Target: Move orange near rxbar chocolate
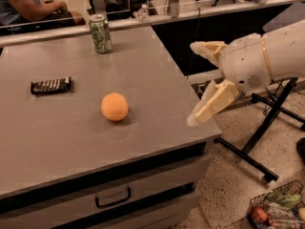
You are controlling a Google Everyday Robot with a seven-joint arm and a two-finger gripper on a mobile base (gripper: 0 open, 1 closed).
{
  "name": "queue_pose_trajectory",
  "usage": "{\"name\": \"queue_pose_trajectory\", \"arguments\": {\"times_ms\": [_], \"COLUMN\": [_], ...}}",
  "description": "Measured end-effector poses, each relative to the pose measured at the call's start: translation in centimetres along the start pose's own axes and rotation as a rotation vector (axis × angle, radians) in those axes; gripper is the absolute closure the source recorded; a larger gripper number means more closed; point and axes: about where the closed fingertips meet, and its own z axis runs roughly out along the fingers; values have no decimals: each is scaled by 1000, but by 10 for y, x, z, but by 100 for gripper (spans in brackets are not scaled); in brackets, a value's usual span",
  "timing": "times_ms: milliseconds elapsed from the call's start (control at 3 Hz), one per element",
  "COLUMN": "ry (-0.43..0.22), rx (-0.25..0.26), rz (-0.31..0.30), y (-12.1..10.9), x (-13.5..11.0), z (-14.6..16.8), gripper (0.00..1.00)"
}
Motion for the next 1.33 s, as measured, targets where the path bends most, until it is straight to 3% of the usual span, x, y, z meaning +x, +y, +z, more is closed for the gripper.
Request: {"name": "queue_pose_trajectory", "arguments": {"times_ms": [667,1333], "ry": [-16,-197], "rx": [-3,-64], "rz": [-8,-78], "y": [0,-13], "x": [-6,-19], "z": [4,79], "gripper": [0,0]}}
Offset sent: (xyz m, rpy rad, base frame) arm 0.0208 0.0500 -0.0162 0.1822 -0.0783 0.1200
